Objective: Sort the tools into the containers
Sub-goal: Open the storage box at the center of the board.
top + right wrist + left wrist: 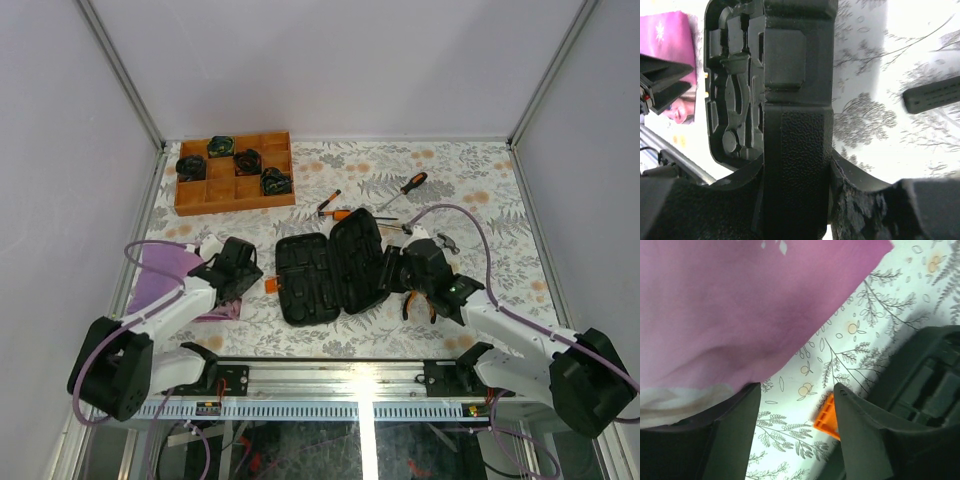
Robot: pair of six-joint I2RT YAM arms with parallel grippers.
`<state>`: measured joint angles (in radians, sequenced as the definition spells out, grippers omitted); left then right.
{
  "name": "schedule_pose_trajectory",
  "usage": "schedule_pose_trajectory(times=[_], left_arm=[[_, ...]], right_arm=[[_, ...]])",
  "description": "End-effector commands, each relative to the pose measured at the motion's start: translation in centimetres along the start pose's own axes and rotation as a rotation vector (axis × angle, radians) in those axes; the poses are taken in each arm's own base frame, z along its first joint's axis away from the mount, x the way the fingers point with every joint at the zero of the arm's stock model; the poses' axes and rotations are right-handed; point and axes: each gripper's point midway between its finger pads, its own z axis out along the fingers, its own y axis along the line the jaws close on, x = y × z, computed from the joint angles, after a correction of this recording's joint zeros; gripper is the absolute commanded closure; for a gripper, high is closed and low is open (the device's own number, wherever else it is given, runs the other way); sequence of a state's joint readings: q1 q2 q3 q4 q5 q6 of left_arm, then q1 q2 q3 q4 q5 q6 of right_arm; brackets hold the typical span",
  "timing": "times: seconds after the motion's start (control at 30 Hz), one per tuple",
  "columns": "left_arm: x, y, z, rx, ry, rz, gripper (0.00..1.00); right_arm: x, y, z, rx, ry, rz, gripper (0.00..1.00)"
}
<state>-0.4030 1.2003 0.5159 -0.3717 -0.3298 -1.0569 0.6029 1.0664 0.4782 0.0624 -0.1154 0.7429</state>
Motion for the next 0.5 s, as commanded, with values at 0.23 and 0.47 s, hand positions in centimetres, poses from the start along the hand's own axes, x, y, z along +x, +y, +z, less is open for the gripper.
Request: schedule_pose_trajectory(times=[0.23, 0.47], left_arm=[[-4.9, -2.8, -5.0, 0.158, -0.152, 0.075, 0.30], [-2.7, -3.7, -4.4, 0.216, -0.054, 0.137, 0.30]], right_arm=[[2.1, 2.7, 1.1, -0.038, -0.052, 0.098, 0.44], [0.3, 1.2, -0.3, 0.075, -0.104, -0.018, 0.14]])
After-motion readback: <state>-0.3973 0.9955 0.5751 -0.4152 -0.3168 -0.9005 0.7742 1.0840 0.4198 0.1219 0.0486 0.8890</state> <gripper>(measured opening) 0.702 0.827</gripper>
